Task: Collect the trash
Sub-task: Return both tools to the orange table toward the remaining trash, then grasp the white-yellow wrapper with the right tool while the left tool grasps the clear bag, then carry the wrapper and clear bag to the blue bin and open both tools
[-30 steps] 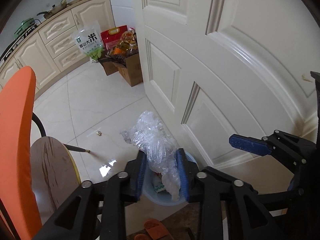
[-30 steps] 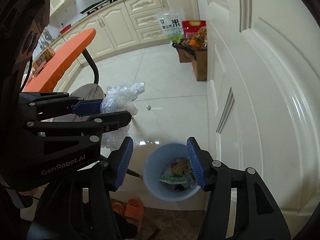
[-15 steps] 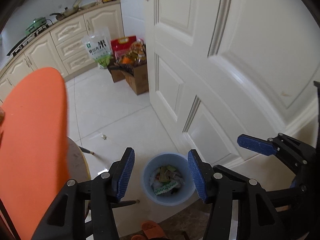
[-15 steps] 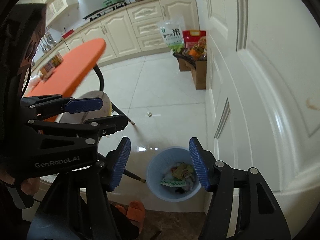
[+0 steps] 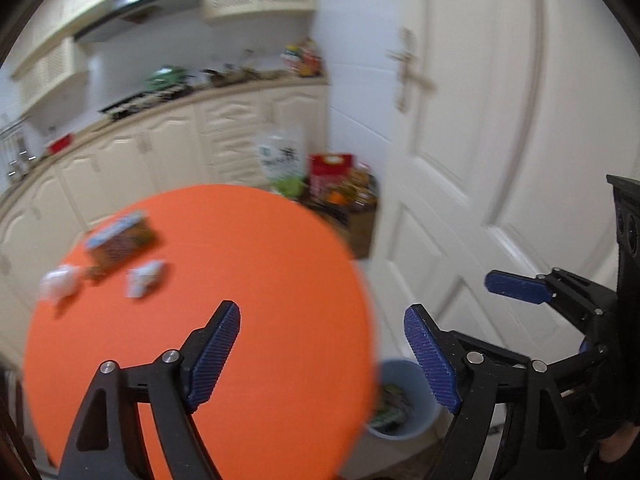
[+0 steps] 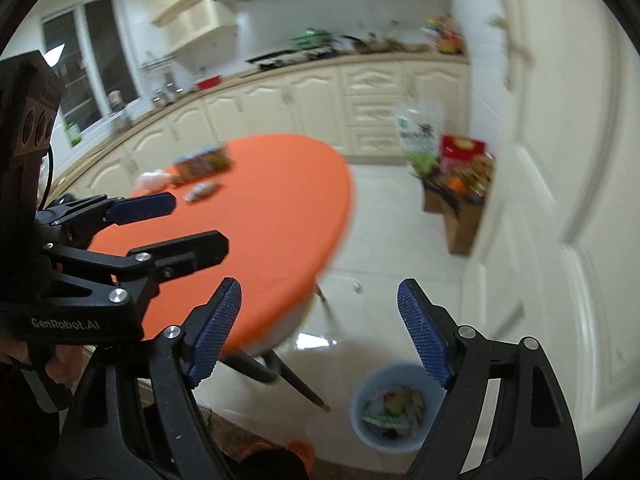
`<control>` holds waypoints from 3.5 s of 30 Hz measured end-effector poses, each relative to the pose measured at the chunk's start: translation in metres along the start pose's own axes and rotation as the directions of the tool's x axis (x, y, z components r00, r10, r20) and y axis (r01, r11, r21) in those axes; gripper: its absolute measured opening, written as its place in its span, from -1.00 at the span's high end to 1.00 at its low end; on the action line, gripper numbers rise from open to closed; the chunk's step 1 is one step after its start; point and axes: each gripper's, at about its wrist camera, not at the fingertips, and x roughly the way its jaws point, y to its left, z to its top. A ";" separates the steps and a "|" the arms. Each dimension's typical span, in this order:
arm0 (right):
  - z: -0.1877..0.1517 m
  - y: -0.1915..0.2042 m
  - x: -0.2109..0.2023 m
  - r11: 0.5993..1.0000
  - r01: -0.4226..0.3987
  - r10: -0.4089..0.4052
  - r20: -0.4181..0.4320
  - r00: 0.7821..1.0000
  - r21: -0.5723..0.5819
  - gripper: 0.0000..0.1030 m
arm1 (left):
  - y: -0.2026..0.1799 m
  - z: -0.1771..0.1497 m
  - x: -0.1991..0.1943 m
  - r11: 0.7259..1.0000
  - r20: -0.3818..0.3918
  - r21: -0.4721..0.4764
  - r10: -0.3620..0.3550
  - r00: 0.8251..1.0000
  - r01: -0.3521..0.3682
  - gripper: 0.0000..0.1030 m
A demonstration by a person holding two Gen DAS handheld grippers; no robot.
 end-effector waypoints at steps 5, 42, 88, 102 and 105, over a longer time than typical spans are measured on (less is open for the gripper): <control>0.035 0.060 0.042 0.995 -0.074 0.073 -0.020 0.997 -0.070 -0.56 | 0.071 -0.015 -0.021 0.991 0.006 -0.072 0.111 0.994 -0.110 -0.57; 0.099 0.169 0.296 0.963 -0.141 0.081 -0.255 0.963 -0.228 0.34 | 0.347 0.019 0.135 0.874 -0.147 -0.330 0.326 0.934 -0.357 -0.57; 0.014 0.044 0.057 0.987 -0.145 0.141 -0.058 0.988 -0.069 0.77 | 0.065 -0.012 0.042 0.999 -0.063 0.004 0.051 0.997 -0.051 0.20; -0.078 -0.104 0.001 0.992 0.081 -0.068 -0.128 0.989 0.099 0.77 | -0.073 -0.033 0.071 0.971 -0.168 0.178 -0.130 0.977 0.159 0.20; -0.100 -0.132 0.016 0.984 0.096 -0.069 -0.170 0.983 0.152 0.76 | -0.093 -0.039 0.087 0.963 -0.205 0.210 -0.125 0.971 0.168 0.20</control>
